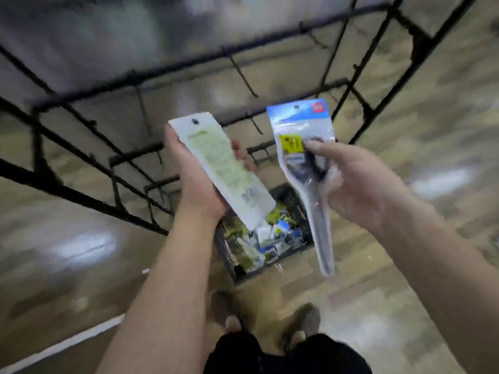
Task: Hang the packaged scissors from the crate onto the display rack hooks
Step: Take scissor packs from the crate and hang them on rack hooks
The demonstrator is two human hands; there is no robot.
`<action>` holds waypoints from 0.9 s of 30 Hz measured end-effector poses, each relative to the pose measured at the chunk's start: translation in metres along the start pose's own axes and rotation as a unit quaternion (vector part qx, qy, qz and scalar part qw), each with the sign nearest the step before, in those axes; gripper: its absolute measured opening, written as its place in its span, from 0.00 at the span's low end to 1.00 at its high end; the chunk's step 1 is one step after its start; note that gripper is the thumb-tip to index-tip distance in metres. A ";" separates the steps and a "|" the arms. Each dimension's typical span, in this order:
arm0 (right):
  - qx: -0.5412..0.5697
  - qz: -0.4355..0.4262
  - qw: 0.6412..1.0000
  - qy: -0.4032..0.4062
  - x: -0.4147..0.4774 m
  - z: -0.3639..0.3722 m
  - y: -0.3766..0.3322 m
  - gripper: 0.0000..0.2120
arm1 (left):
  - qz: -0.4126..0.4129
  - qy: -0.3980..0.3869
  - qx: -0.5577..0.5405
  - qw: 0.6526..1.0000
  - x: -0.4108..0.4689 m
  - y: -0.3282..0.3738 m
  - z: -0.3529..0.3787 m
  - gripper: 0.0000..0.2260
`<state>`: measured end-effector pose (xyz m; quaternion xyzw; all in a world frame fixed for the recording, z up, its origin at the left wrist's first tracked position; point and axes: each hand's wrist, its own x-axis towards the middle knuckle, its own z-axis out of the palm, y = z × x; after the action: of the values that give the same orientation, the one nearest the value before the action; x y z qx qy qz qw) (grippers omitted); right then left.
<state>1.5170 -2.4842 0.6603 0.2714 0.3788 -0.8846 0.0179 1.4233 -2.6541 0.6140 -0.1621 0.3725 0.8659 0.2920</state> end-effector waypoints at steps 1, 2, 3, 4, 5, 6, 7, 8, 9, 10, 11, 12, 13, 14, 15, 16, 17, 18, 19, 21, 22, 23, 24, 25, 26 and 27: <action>-0.017 -0.017 1.000 -0.017 -0.010 0.024 -0.008 0.10 | 0.025 -0.008 0.022 0.999 -0.014 0.021 0.007 0.32; -0.032 -0.028 0.999 -0.030 -0.017 0.048 -0.014 0.10 | 0.053 -0.016 0.030 0.998 -0.024 0.040 0.011 0.29; -0.046 -0.044 0.997 -0.045 -0.022 0.067 -0.018 0.11 | 0.078 -0.015 0.059 0.995 -0.035 0.059 0.013 0.23; -0.058 -0.059 0.995 -0.052 -0.030 0.089 -0.021 0.12 | 0.121 -0.022 0.077 0.989 -0.047 0.076 0.014 0.14; -0.069 -0.070 0.993 -0.066 -0.034 0.105 -0.021 0.13 | 0.169 -0.015 0.086 0.982 -0.057 0.090 0.011 0.06; -0.070 -0.075 0.992 -0.076 -0.037 0.121 -0.019 0.14 | 0.214 -0.007 0.090 0.973 -0.066 0.102 0.006 0.06; -0.071 -0.078 0.990 -0.090 -0.038 0.132 -0.016 0.14 | 0.247 0.001 0.098 0.964 -0.077 0.115 0.002 0.12; -0.065 -0.076 0.990 -0.103 -0.040 0.144 -0.013 0.14 | 0.270 0.011 0.110 0.956 -0.087 0.127 -0.002 0.15; -0.066 -0.071 0.989 -0.115 -0.040 0.151 -0.009 0.13 | 0.298 0.024 0.133 0.945 -0.095 0.136 -0.009 0.15; -0.076 -0.065 0.988 -0.117 -0.041 0.157 -0.006 0.12 | 0.324 0.036 0.162 0.931 -0.102 0.144 -0.014 0.12; -0.093 -0.065 0.987 -0.115 -0.038 0.160 -0.004 0.12 | 0.345 0.054 0.192 0.917 -0.108 0.151 -0.017 0.07; -0.107 -0.063 0.986 -0.115 -0.038 0.163 -0.003 0.14 | 0.358 0.073 0.213 0.906 -0.112 0.156 -0.021 0.04; -0.120 -0.066 0.983 -0.119 -0.035 0.164 -0.004 0.16 | 0.367 0.086 0.223 0.899 -0.117 0.162 -0.022 0.04; -0.133 -0.068 0.981 -0.122 -0.035 0.166 -0.007 0.18 | 0.373 0.091 0.232 0.894 -0.120 0.166 -0.022 0.04; -0.144 -0.076 0.978 -0.129 -0.032 0.166 -0.010 0.19 | 0.380 0.090 0.235 0.890 -0.124 0.170 -0.020 0.04; -0.150 -0.081 0.976 -0.132 -0.030 0.168 -0.015 0.19 | 0.383 0.089 0.235 0.889 -0.125 0.172 -0.018 0.04; -0.150 -0.084 0.976 -0.135 -0.026 0.168 -0.019 0.20 | 0.385 0.090 0.232 0.889 -0.126 0.174 -0.016 0.04; -0.146 -0.083 0.976 -0.138 -0.021 0.169 -0.024 0.20 | 0.387 0.100 0.227 0.888 -0.125 0.176 -0.012 0.03; -0.145 -0.085 0.976 -0.137 -0.015 0.169 -0.029 0.21 | 0.390 0.115 0.221 0.887 -0.125 0.177 -0.010 0.03; -0.148 -0.085 0.975 -0.144 -0.003 0.172 -0.038 0.22 | 0.395 0.144 0.227 0.879 -0.124 0.177 -0.004 0.03; -0.154 -0.087 0.973 -0.149 0.002 0.174 -0.042 0.22 | 0.397 0.152 0.234 0.874 -0.123 0.178 -0.002 0.03; -0.167 -0.096 0.970 -0.151 0.007 0.176 -0.045 0.20 | 0.401 0.157 0.234 0.872 -0.122 0.178 0.000 0.03; -0.181 -0.104 0.966 -0.151 0.011 0.179 -0.048 0.18 | 0.404 0.169 0.227 0.870 -0.122 0.178 0.002 0.04; -0.195 -0.113 0.963 -0.149 0.016 0.182 -0.050 0.17 | 0.409 0.180 0.215 0.868 -0.121 0.177 0.003 0.04; -0.204 -0.117 0.961 -0.147 0.019 0.187 -0.053 0.16 | 0.414 0.190 0.202 0.867 -0.120 0.176 0.004 0.03; -0.212 -0.120 0.959 -0.146 0.024 0.190 -0.054 0.15 | 0.421 0.201 0.190 0.864 -0.120 0.174 0.006 0.04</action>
<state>1.3951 -2.5701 0.7915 0.0820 0.5805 -0.8098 0.0233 1.4069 -2.7919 0.7732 -0.1022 0.6132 0.7675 -0.1566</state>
